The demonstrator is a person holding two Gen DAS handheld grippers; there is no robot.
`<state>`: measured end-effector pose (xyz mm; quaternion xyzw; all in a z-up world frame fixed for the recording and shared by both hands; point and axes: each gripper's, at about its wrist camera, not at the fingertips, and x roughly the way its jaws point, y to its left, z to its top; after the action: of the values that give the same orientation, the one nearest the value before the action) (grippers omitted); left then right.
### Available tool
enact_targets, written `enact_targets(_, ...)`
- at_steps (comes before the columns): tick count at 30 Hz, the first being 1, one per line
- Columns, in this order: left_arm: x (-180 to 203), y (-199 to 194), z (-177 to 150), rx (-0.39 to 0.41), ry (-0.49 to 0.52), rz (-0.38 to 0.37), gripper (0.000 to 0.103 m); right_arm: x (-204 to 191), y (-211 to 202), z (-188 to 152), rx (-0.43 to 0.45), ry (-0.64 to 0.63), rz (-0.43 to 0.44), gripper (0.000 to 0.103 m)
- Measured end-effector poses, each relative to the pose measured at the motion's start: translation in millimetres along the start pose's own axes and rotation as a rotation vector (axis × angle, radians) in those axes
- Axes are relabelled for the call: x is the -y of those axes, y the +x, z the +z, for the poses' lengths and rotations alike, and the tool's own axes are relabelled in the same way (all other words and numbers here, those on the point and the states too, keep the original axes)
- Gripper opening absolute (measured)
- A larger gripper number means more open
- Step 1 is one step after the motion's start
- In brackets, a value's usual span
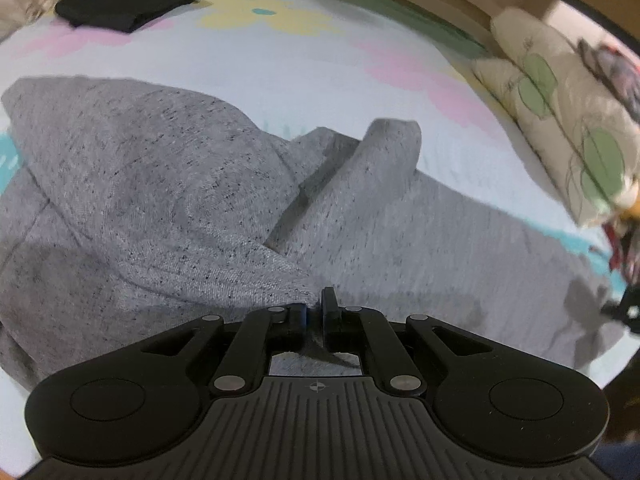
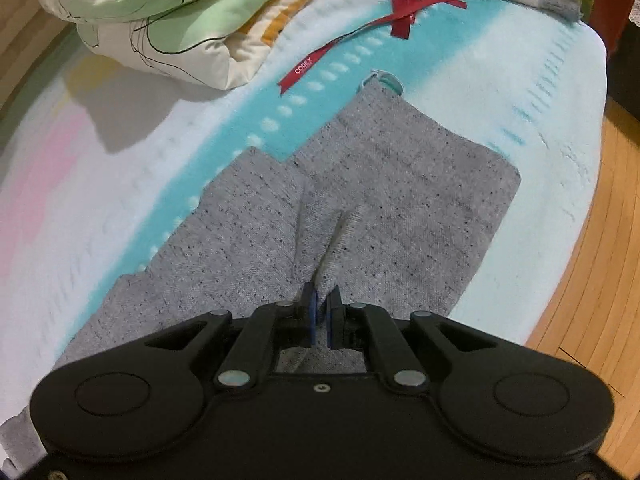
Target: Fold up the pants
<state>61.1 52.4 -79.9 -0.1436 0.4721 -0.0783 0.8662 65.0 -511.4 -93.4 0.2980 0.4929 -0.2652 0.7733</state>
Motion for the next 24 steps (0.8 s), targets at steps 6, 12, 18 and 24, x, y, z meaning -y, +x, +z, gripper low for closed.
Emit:
enact_targets(6,-6,3,5,0.012,-0.054,-0.014,0.006,-11,-6,-3,0.033,-0.062,-0.025,0.008)
enact_targets(12,-9,1,1,0.04,-0.085,-0.022,0.004,-8,-7,-6,0.028,-0.065,-0.014,0.008)
enact_targets(18,36,-76,11,0.336,0.075,-0.052,0.004,-14,-28,12,0.075,-0.09,0.069,0.008)
enact_targets(24,41,-77,-8,0.248,0.098,-0.141,0.004,9,-90,16,0.296,-0.088,0.192,0.008)
